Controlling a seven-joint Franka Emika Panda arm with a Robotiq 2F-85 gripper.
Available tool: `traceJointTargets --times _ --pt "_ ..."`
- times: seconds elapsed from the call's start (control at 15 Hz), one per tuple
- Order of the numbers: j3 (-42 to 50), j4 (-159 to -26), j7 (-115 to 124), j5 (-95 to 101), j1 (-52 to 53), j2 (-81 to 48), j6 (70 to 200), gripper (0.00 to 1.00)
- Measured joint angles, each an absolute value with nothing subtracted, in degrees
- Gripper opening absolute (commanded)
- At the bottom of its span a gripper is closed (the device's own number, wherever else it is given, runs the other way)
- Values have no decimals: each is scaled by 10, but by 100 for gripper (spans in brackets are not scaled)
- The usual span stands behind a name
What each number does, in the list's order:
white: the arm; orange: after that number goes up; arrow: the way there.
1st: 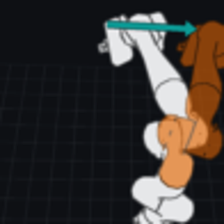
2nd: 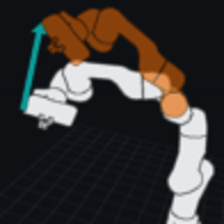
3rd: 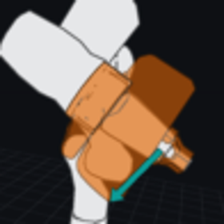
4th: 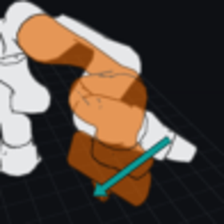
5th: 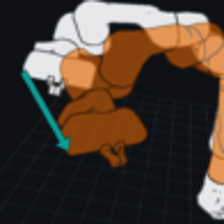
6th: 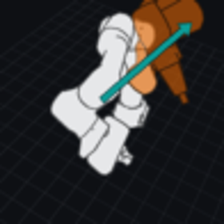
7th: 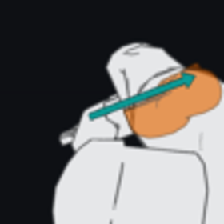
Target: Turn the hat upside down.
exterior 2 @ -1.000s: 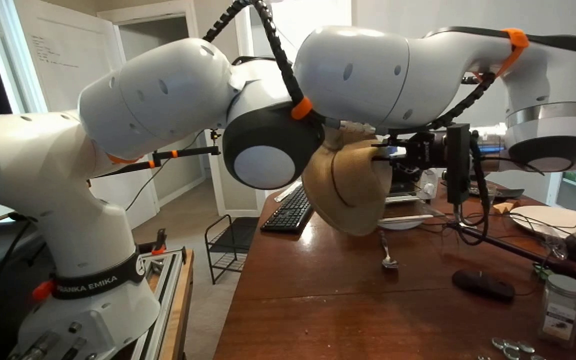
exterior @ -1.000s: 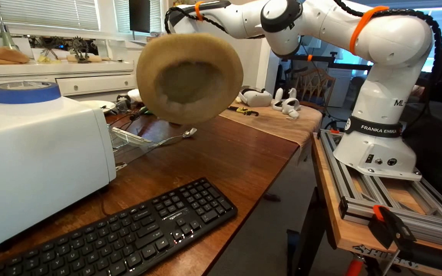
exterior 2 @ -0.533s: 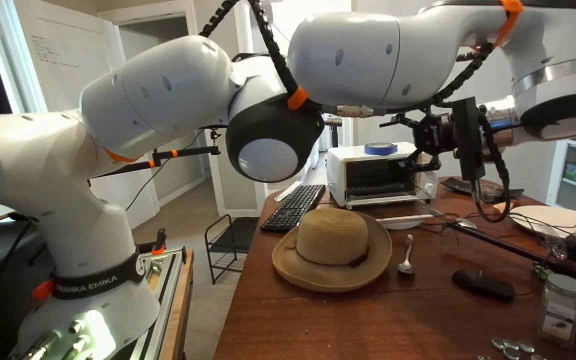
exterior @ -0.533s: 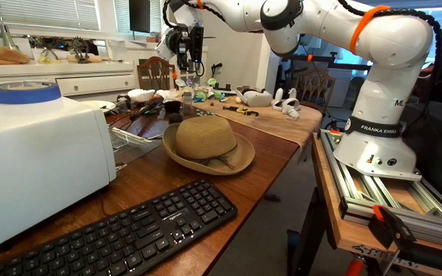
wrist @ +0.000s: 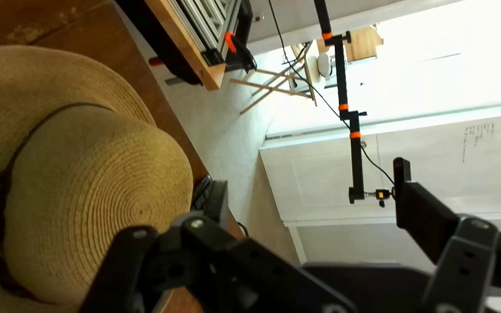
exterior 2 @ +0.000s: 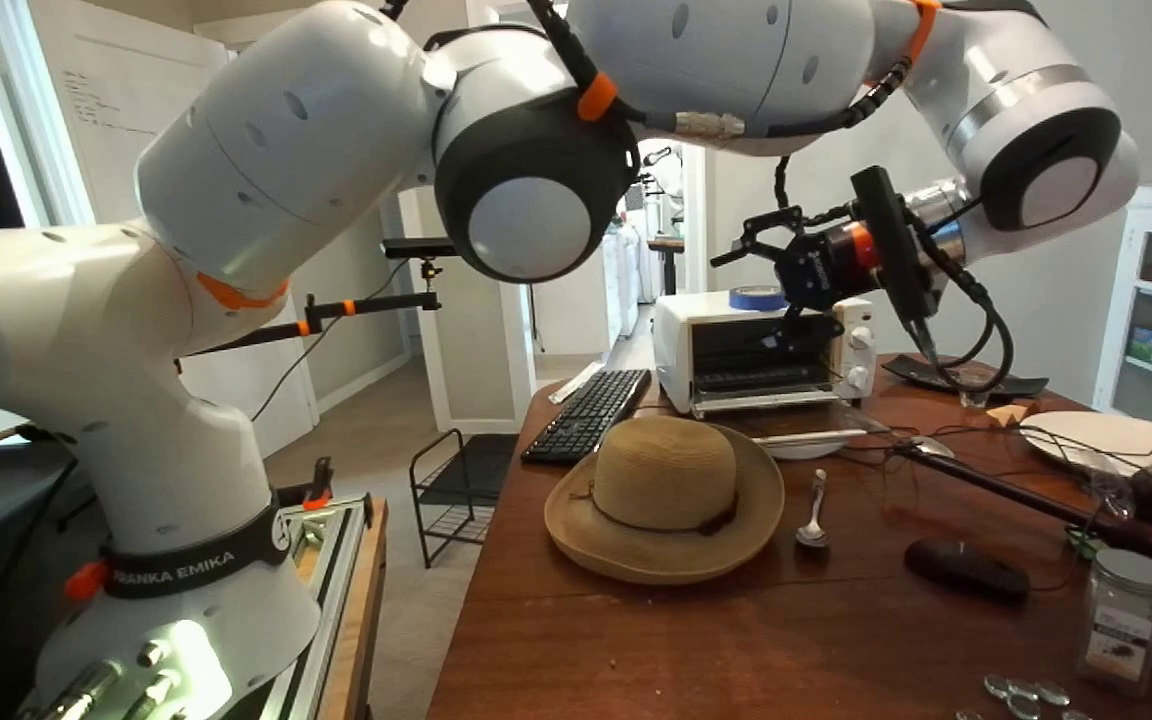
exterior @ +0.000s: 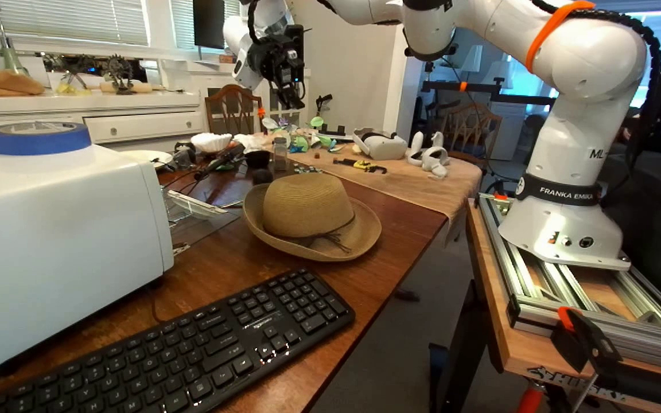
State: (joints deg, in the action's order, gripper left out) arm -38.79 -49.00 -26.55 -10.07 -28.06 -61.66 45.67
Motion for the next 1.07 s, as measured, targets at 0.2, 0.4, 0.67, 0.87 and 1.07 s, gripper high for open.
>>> traceJointTargets --times 0.2,0.4,0.67,0.87,1.07 --pt "-393 -559 -268 -47 -303 -613 456 100" --pt "-330 -563 -308 -31 -295 -610 457 100" --pt "-203 -487 -371 -29 -242 -604 470 100" --pt "-157 -433 -399 -25 -205 -603 512 100" --pt "-159 -423 -399 -18 -196 -603 531 100"
